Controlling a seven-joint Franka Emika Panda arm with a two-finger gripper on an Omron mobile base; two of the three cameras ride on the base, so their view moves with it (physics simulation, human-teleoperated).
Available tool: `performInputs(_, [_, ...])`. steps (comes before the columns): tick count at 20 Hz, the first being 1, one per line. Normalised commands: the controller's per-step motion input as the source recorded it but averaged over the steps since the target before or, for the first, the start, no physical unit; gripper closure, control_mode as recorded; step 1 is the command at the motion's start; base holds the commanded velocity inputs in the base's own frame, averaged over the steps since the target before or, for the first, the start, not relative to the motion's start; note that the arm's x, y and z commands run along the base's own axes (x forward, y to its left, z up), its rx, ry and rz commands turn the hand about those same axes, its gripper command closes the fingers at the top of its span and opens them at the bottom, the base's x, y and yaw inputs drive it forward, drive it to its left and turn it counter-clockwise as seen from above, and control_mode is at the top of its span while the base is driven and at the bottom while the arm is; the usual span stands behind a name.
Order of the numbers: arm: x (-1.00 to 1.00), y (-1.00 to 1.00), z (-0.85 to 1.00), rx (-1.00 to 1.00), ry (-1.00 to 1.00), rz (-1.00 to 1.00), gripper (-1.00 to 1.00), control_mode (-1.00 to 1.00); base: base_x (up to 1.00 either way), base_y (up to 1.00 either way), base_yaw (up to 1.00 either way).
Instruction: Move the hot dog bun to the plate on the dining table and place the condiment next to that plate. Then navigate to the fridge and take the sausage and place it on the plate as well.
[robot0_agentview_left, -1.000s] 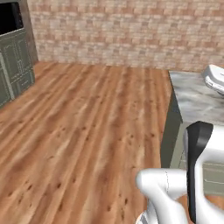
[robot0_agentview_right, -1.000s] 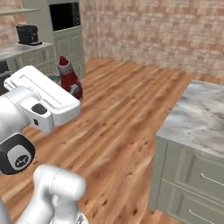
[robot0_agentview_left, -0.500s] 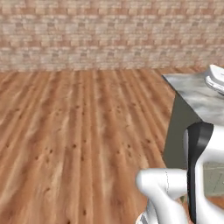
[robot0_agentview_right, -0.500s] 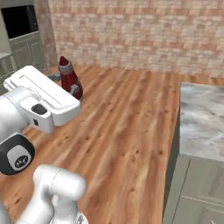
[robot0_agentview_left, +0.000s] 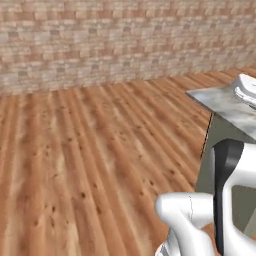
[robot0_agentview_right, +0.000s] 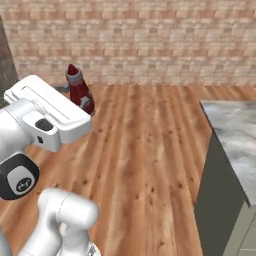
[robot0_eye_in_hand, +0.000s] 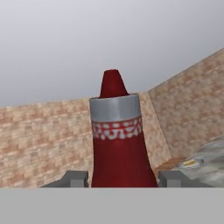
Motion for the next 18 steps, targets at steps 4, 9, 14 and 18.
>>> performInputs(4, [0.0, 0.0, 0.0, 0.0, 0.0, 0.0, 1.0, 1.0, 0.88, 0.82, -0.41])
performInputs(9, [0.0, 0.0, 0.0, 0.0, 0.0, 0.0, 1.0, 1.0, 0.88, 0.84, -0.42])
performInputs(14, [0.0, 0.0, 0.0, 0.0, 0.0, 0.0, 1.0, 1.0, 0.89, 0.83, -0.43])
performInputs(18, [0.0, 0.0, 0.0, 0.0, 0.0, 0.0, 1.0, 1.0, 0.8, 0.73, -0.48])
